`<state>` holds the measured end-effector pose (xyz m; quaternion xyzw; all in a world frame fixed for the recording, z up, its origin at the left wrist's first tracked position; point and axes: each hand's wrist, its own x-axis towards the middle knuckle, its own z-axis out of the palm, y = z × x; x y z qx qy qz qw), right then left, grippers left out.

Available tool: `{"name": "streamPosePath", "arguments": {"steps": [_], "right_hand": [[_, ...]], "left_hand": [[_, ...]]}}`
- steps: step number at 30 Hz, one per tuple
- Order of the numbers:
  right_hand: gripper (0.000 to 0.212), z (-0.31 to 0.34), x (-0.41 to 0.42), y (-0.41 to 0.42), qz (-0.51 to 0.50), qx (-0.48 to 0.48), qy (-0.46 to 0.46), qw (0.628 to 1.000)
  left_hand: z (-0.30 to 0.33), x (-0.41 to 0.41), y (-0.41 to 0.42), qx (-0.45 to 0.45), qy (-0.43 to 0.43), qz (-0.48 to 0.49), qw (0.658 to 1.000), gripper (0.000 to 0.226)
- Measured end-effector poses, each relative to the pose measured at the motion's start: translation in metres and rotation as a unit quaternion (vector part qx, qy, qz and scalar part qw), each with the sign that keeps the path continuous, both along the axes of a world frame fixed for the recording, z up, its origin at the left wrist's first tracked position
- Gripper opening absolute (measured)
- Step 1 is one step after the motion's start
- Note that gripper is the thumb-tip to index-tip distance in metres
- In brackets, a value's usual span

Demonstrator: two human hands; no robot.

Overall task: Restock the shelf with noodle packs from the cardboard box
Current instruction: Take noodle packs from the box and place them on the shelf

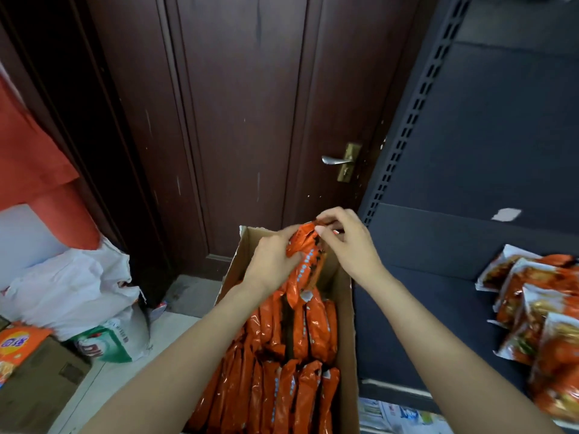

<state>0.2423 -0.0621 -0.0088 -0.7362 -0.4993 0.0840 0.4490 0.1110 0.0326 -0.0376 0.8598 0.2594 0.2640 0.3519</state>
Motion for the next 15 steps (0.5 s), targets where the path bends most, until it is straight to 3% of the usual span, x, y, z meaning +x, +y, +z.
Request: {"name": "streamPosePath", "arguments": {"steps": [3,8,15], "right_hand": [[0.044,0.012,0.021,-0.017,0.023,-0.019,0.009,1.0],[0.059,0.034,0.066,-0.049,0.054,-0.041,-0.026,0.997],[0.029,0.053,0.151,-0.12,0.008,-0.017,-0.027,0.999]], "left_hand": [[0.027,0.008,-0.005,-0.001,-0.03,-0.014,0.999,0.051],[0.06,0.035,-0.027,-0.028,-0.051,-0.062,0.996,0.048],[0.074,0.126,-0.085,-0.09,-0.065,-0.153,0.982,0.044]]}}
